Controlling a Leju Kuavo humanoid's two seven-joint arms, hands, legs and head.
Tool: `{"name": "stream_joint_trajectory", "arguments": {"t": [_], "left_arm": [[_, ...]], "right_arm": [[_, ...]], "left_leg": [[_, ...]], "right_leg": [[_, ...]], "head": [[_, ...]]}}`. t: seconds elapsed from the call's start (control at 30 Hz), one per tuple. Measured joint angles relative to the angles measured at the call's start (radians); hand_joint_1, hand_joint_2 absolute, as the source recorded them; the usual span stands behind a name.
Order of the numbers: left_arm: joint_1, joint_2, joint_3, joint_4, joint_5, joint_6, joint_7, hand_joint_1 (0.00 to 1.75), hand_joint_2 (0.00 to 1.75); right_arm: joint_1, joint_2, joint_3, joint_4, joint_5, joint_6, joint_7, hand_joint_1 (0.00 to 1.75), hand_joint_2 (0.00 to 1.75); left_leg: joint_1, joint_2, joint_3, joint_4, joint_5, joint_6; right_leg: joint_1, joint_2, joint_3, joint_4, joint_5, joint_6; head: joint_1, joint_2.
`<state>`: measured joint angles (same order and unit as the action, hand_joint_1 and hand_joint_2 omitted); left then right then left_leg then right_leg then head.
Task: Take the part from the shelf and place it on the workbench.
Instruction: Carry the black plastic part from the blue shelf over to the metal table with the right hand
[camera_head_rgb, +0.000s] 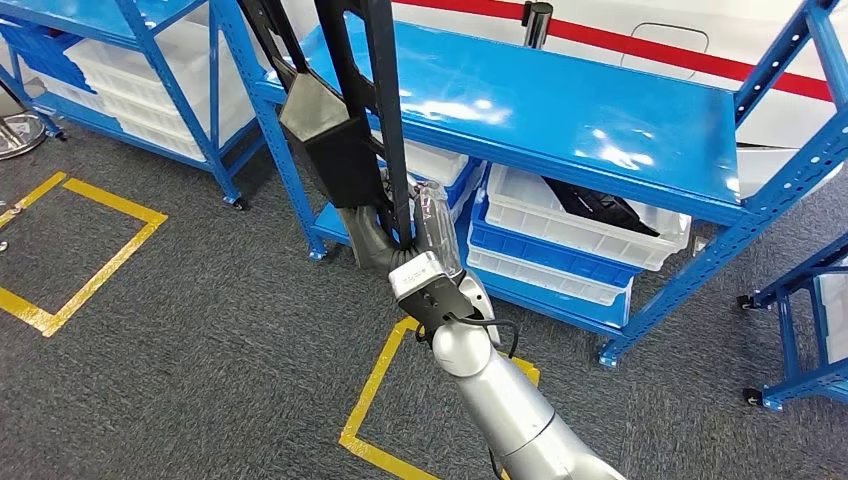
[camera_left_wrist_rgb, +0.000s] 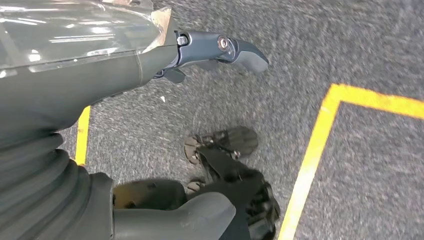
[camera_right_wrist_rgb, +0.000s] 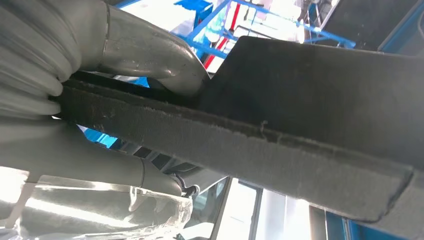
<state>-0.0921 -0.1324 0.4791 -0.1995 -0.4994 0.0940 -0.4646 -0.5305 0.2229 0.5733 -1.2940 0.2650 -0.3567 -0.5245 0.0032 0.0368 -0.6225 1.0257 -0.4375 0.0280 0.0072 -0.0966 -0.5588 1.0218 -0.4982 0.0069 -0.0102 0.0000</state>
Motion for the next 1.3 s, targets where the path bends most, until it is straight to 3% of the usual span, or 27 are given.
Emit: {"name": "stream_joint_trajectory", "arguments": {"t": [0.07,0.13,0.2,0.23,0.27,0.33,0.37,0.43,0.47,0.5,0.57,0.63,0.7,0.73,0.77,0.8,0.87,0.9,0.93,1.0,1.03,1.1,1.13,1.2,1.23,1.27,1.3], "left_arm": [[-0.002,0.0,0.0,0.0,-0.004,0.005,-0.001,0.0,1.75],[-0.007,0.0,0.0,0.0,-0.005,0.013,-0.007,0.0,1.75],[-0.009,0.0,0.0,0.0,-0.004,0.024,-0.02,0.0,1.75],[-0.009,0.0,0.0,0.0,-0.004,0.035,-0.027,0.0,1.75],[-0.009,0.0,0.0,0.0,-0.005,0.047,-0.033,0.0,1.75],[-0.01,0.0,0.0,0.0,-0.007,0.075,-0.039,0.0,1.75],[-0.011,0.0,0.0,0.0,-0.01,0.089,-0.04,0.0,1.75],[-0.011,0.0,0.0,0.0,-0.014,0.105,-0.035,0.0,1.75],[-0.009,0.0,0.0,0.0,-0.014,0.106,-0.03,0.0,1.75],[-0.007,0.0,0.0,0.001,-0.012,0.101,-0.024,0.0,1.75],[-0.002,0.001,0.001,0.001,-0.009,0.091,-0.015,0.0,1.75],[-0.001,0.001,0.001,0.002,-0.006,0.085,-0.01,0.0,1.75],[0.001,0.0,0.002,0.002,0.001,0.076,-0.003,0.0,1.75],[0.002,0.001,0.002,0.002,0.004,0.069,0.002,0.0,1.75],[0.004,0.002,0.003,0.002,0.006,0.062,0.008,0.0,1.75],[0.005,0.003,0.003,0.002,0.006,0.056,0.013,0.0,1.75],[0.003,0.006,0.004,0.001,0.007,0.043,0.021,0.0,1.75],[0.001,0.007,0.004,0.001,0.007,0.036,0.024,0.0,1.75],[0.0,0.008,0.004,0.001,0.006,0.03,0.027,0.0,1.75],[-0.001,0.01,0.003,0.001,0.004,0.019,0.031,0.0,1.75],[0.0,0.01,0.003,0.001,0.001,0.016,0.032,0.0,1.75],[-0.001,0.011,0.003,0.001,-0.004,0.012,0.035,0.0,1.75],[-0.003,0.012,0.003,0.001,-0.008,0.012,0.035,0.0,1.75],[-0.005,0.013,0.003,0.001,-0.012,0.012,0.035,0.0,1.75],[-0.004,0.013,0.003,0.001,-0.013,0.012,0.035,0.0,1.75],[-0.002,0.014,0.003,0.002,-0.013,0.012,0.034,0.0,1.75],[0.0,0.014,0.003,0.002,-0.013,0.012,0.032,0.0,1.75]], "right_arm": [[0.002,-0.001,-0.002,-0.006,0.006,-0.004,0.0,1.75,1.75],[0.011,-0.008,-0.009,-0.012,0.013,-0.006,-0.001,1.75,1.75],[0.026,-0.016,-0.017,-0.015,0.02,-0.007,-0.001,1.75,1.75],[0.033,-0.019,-0.019,-0.017,0.023,-0.007,-0.001,1.75,1.75],[0.037,-0.02,-0.021,-0.019,0.025,-0.007,-0.001,1.75,1.75],[0.039,-0.021,-0.024,-0.024,0.026,-0.007,-0.001,1.75,1.75],[0.038,-0.021,-0.025,-0.026,0.027,-0.007,-0.001,1.75,1.75],[0.038,-0.021,-0.026,-0.028,0.027,-0.007,-0.001,1.75,1.75],[0.038,-0.02,-0.027,-0.029,0.027,-0.006,-0.001,1.75,1.75],[0.037,-0.017,-0.027,-0.029,0.027,-0.006,-0.001,1.75,1.75],[0.033,-0.011,-0.027,-0.029,0.027,-0.003,-0.001,1.75,1.75],[0.033,-0.008,-0.027,-0.029,0.028,-0.001,-0.001,1.75,1.75],[0.035,-0.008,-0.027,-0.029,0.028,0.002,-0.001,1.75,1.75],[0.036,-0.008,-0.026,-0.029,0.028,0.004,-0.001,1.75,1.75],[0.036,-0.007,-0.026,-0.029,0.027,0.005,-0.001,1.75,1.75],[0.034,-0.007,-0.026,-0.029,0.026,0.006,-0.001,1.75,1.75],[0.027,-0.004,-0.026,-0.029,0.023,0.009,0.0,1.75,1.75],[0.023,-0.003,-0.025,-0.029,0.021,0.011,0.001,1.75,1.75],[0.021,-0.001,-0.025,-0.029,0.019,0.013,0.002,1.75,1.75],[0.02,0.0,-0.025,-0.029,0.017,0.014,0.004,1.75,1.75],[0.02,0.0,-0.025,-0.029,0.016,0.014,0.005,1.75,1.75],[0.023,-0.001,-0.025,-0.029,0.014,0.013,0.004,1.75,1.75],[0.027,-0.004,-0.025,-0.03,0.015,0.013,0.004,1.75,1.75],[0.046,-0.012,-0.026,-0.032,0.019,0.011,0.002,1.75,1.75],[0.058,-0.015,-0.026,-0.033,0.023,0.011,0.001,1.75,1.75],[0.068,-0.018,-0.026,-0.035,0.027,0.011,0.0,1.75,1.75],[0.077,-0.019,-0.025,-0.039,0.03,0.01,-0.002,1.75,1.75]], "left_leg": [[0.006,-0.019,0.003,-0.012,0.01,0.014],[0.008,-0.041,0.003,-0.016,0.016,0.022],[0.008,-0.067,0.001,-0.015,0.017,0.023],[0.008,-0.08,0.001,-0.015,0.017,0.022],[0.009,-0.092,0.001,-0.014,0.017,0.021],[0.009,-0.116,0.0,-0.011,0.018,0.015],[0.008,-0.127,-0.002,-0.009,0.017,0.01],[0.007,-0.143,-0.008,-0.006,0.019,-0.003],[0.009,-0.15,-0.01,-0.008,0.02,-0.01],[0.012,-0.148,-0.013,-0.007,0.021,-0.016],[0.013,-0.11,-0.03,0.026,-0.002,-0.026],[0.013,-0.058,-0.081,0.133,-0.061,-0.033],[0.016,-0.042,-0.14,0.25,-0.107,-0.038],[0.017,-0.04,-0.149,0.269,-0.107,-0.038],[0.017,-0.037,-0.139,0.249,-0.089,-0.036],[0.016,-0.03,-0.108,0.194,-0.058,-0.033],[0.009,0.005,-0.035,0.061,-0.011,-0.022],[0.005,0.016,-0.013,0.02,-0.001,-0.017],[0.0,0.02,-0.004,0.002,-0.001,-0.013],[-0.003,-0.002,-0.004,-0.003,0.002,-0.004],[-0.001,-0.011,0.0,-0.009,0.005,0.002],[0.005,-0.03,0.008,-0.022,0.015,0.015],[0.005,-0.04,0.009,-0.024,0.017,0.018],[0.006,-0.066,0.008,-0.024,0.018,0.02],[0.006,-0.08,0.008,-0.024,0.018,0.02],[0.006,-0.094,0.008,-0.023,0.018,0.02],[0.006,-0.107,0.008,-0.021,0.017,0.019]], "right_leg": [[-0.003,0.038,-0.019,0.045,-0.026,0.004],[-0.009,0.081,-0.076,0.167,-0.08,0.0],[-0.013,0.091,-0.131,0.278,-0.115,0.002],[-0.015,0.092,-0.136,0.284,-0.111,0.009],[-0.017,0.094,-0.123,0.25,-0.091,0.02],[-0.025,0.118,-0.062,0.112,-0.032,0.039],[-0.028,0.131,-0.036,0.054,-0.01,0.041],[-0.029,0.144,-0.014,0.005,0.008,0.031],[-0.027,0.136,-0.012,0.004,0.011,0.022],[-0.029,0.129,-0.012,0.002,0.014,0.014],[-0.033,0.113,-0.01,-0.002,0.018,-0.001],[-0.031,0.093,-0.008,-0.004,0.017,-0.012],[-0.025,0.07,-0.008,-0.004,0.015,-0.017],[-0.023,0.058,-0.008,-0.004,0.014,-0.018],[-0.022,0.048,-0.007,-0.004,0.013,-0.019],[-0.02,0.038,-0.006,-0.003,0.011,-0.02],[-0.013,0.021,-0.003,-0.003,0.007,-0.017],[-0.009,0.014,-0.002,-0.003,0.005,-0.014],[-0.006,0.007,-0.001,-0.004,0.003,-0.01],[-0.002,-0.009,0.004,-0.007,-0.001,-0.001],[-0.003,-0.004,0.004,-0.003,-0.006,0.003],[-0.004,0.038,-0.019,0.055,-0.038,0.004],[-0.008,0.064,-0.047,0.114,-0.064,0.0],[-0.012,0.088,-0.111,0.24,-0.107,-0.003],[-0.014,0.091,-0.129,0.269,-0.111,0.002],[-0.015,0.093,-0.127,0.256,-0.098,0.011],[-0.018,0.098,-0.107,0.205,-0.07,0.021]], "head": [[0.002,0.0],[0.004,0.0],[0.006,0.0],[0.006,0.0],[0.006,0.0],[0.006,0.0],[0.007,0.0],[0.007,0.0],[0.007,0.0],[0.006,0.0],[0.002,0.0],[-0.004,0.0],[-0.007,0.0],[-0.007,0.0],[-0.008,0.0],[-0.008,0.0],[-0.007,0.0],[-0.006,0.0],[-0.005,0.0],[-0.004,0.0],[-0.003,0.0],[-0.001,0.0],[0.001,0.0],[0.004,0.0],[0.004,0.0],[0.005,0.0],[0.005,0.0]]}}
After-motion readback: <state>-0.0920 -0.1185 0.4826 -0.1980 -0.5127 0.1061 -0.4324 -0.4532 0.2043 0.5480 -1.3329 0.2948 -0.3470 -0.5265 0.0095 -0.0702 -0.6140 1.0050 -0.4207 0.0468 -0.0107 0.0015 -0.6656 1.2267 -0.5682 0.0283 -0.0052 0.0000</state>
